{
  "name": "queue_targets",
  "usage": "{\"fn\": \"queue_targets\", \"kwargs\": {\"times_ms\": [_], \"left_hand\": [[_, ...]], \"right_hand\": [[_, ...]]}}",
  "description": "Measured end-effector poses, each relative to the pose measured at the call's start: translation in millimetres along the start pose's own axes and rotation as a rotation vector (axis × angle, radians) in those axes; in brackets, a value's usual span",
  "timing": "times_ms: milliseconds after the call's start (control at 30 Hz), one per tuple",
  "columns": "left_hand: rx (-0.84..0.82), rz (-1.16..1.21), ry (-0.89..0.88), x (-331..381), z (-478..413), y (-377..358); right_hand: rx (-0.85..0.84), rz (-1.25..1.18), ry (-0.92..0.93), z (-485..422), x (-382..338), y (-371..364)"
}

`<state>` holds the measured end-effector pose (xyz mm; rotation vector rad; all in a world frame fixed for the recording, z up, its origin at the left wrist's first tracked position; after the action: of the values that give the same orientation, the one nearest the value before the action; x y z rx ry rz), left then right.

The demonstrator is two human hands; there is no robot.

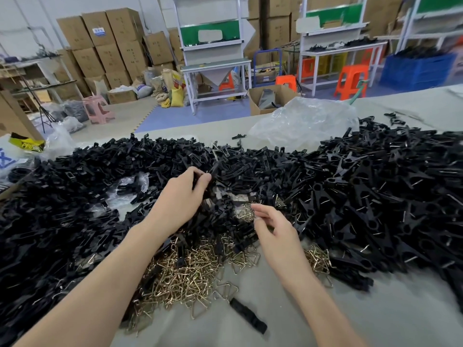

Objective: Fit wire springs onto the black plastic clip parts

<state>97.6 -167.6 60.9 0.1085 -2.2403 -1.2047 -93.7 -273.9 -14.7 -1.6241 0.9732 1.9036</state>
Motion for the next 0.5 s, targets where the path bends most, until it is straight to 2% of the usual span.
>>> {"fn": "queue_targets", "kwargs": {"times_ms": [100, 267, 500], "left_hand": [[-0.039, -0.105, -0.031, -3.2, 11.7, 4.4], [0.022, -0.245, -0.047, -3.3, 18.3, 13.8], [-0.114, -0.323, -0.061, -5.3, 19.5, 13.1]], "right_hand": [[-0.001, 0.009, 0.001, 1.4, -1.2, 0.1], [0.003, 0.019, 0.009, 2.1, -2.2, 0.6], [-0.006, 0.021, 0.016, 3.3, -4.4, 1.2]]}}
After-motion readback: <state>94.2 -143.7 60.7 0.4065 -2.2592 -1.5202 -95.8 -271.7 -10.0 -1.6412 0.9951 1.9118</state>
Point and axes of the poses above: each hand's wrist, its own z-axis away from the middle knuckle, its own y-axis out of the back of the hand, x = y × z, the point moved 2 cm from there along -z, towards the middle knuckle, and after that the axes turned 10 degrees about -y, right-handed, at the moved point
